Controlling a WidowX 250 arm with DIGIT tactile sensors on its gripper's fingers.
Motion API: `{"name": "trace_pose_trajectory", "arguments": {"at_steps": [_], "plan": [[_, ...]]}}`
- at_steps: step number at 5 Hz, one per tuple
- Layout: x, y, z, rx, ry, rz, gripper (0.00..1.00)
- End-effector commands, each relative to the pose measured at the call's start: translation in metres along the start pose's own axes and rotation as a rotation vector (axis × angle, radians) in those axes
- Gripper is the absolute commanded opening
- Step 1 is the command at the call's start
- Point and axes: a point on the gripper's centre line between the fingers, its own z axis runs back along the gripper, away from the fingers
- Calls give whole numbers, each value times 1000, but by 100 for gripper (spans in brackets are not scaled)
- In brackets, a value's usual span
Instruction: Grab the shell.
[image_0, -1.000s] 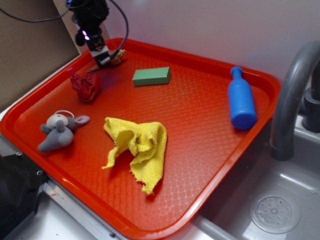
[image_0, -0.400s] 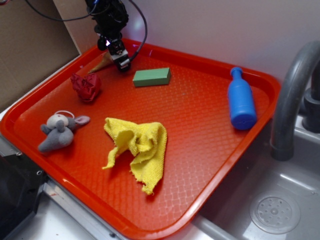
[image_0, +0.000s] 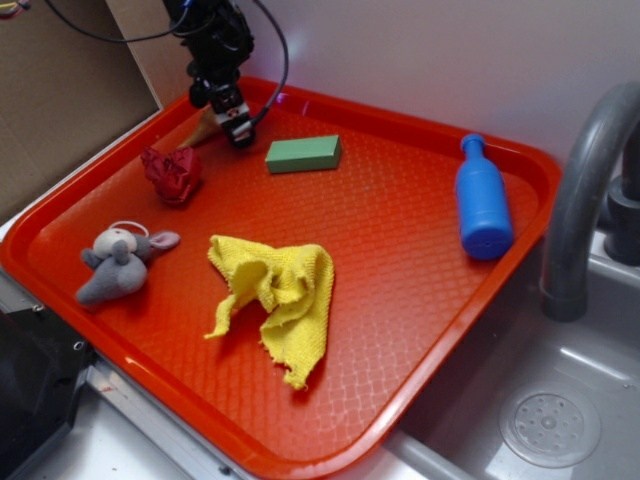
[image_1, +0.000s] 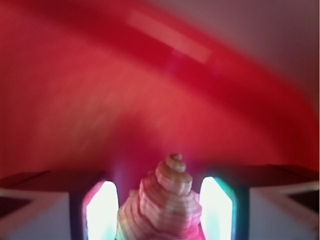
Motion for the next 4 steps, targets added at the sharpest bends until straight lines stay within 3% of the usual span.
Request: {"name": "trace_pose_trajectory", "arguments": {"at_steps": [1, 2, 3, 4], "plan": [[7, -37, 98, 160, -89, 154, 0], [13, -55, 139, 247, -162, 254, 0], [19, -80, 169, 146, -134, 332, 0], [22, -93, 181, 95, -98, 392, 0]]}}
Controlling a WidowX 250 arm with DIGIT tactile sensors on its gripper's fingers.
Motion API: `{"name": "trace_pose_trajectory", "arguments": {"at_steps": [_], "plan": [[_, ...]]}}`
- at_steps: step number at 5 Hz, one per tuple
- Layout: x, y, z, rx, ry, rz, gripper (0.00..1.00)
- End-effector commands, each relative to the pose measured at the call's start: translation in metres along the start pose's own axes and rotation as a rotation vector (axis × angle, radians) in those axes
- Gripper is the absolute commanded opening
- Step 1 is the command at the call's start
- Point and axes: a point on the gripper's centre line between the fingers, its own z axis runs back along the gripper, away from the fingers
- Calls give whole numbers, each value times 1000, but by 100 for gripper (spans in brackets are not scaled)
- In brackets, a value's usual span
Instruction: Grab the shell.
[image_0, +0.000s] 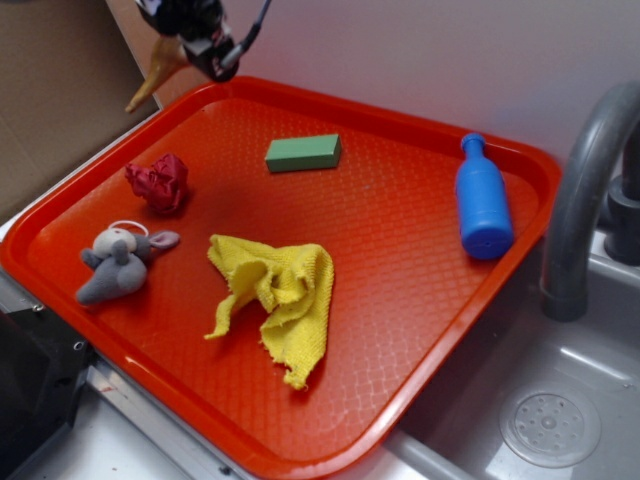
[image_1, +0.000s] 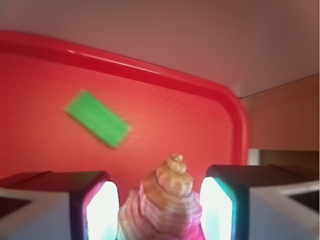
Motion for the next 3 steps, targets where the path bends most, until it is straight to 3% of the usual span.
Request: {"name": "trace_pose_trajectory", "arguments": {"at_steps": [1, 3], "plan": [[1, -23, 53, -97, -31, 53, 0], [-16, -24, 56, -149, -81, -39, 0]]}}
